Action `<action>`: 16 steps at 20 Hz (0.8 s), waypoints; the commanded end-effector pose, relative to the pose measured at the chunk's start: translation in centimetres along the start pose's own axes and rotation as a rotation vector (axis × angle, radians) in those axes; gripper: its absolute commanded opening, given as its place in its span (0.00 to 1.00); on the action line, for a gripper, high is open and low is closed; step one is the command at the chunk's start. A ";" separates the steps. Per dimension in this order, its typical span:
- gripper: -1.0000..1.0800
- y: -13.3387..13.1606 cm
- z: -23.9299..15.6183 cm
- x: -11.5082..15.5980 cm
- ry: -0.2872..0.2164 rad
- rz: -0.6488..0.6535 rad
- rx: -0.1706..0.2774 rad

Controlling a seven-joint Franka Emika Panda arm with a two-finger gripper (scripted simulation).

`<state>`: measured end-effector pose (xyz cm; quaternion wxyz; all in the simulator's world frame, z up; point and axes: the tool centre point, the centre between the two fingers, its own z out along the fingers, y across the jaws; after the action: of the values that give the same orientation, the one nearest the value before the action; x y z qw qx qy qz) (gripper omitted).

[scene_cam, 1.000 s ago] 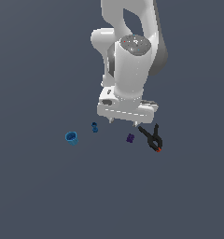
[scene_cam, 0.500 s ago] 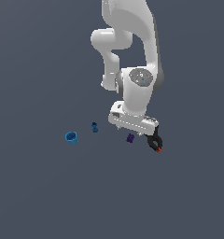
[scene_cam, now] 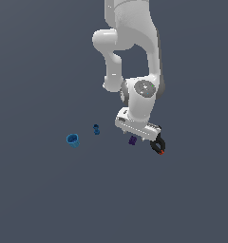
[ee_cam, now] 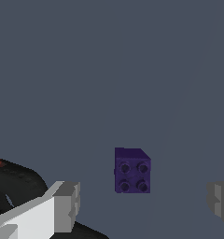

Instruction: Pick up a designated object from a clutter of objects.

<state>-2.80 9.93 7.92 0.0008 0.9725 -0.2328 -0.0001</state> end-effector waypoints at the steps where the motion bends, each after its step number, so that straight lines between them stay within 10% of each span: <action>1: 0.96 -0.1 0.5 -0.3 0.000 0.013 0.001; 16: 0.96 0.0 4.0 -0.5 -0.001 0.016 0.001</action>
<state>-3.18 10.17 4.66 0.0001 0.9707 -0.2403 0.0000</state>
